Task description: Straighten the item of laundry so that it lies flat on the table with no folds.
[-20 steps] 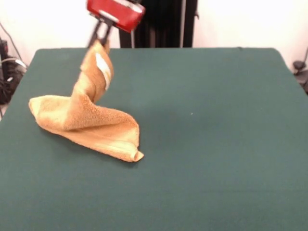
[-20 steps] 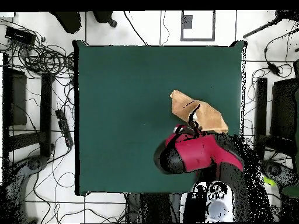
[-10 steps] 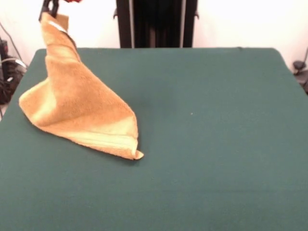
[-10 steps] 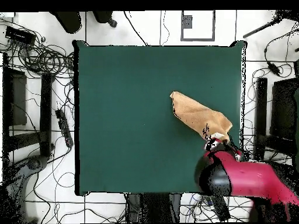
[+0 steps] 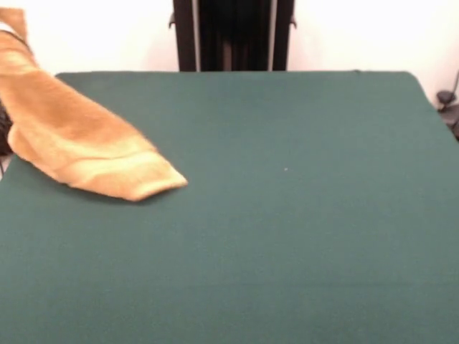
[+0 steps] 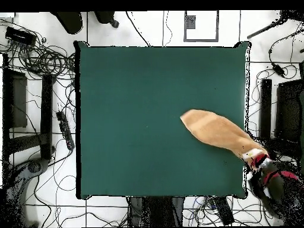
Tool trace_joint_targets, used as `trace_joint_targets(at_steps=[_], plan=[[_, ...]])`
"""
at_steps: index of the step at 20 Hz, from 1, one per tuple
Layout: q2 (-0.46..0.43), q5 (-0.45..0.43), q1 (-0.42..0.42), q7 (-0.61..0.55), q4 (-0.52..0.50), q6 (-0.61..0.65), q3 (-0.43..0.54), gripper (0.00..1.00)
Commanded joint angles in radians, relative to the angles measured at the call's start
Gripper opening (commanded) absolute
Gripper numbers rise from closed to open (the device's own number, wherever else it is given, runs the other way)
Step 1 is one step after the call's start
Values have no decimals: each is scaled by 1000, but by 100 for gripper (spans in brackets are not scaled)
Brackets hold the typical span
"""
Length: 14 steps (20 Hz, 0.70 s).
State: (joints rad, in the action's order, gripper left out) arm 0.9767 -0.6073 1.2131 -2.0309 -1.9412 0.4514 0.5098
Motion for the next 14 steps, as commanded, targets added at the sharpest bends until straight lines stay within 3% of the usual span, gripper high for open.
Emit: trace_joint_targets(at_steps=[1,5,6,8,11,14], plan=[[-89,4,70,639,68,253,328,0],[-167,44,127,803,158,364,401,0],[-170,28,128,821,167,351,403,0],[-135,-85,102,816,163,230,381,0],[-47,-241,-37,572,163,115,216,0],[17,-424,-247,233,199,146,12,0]])
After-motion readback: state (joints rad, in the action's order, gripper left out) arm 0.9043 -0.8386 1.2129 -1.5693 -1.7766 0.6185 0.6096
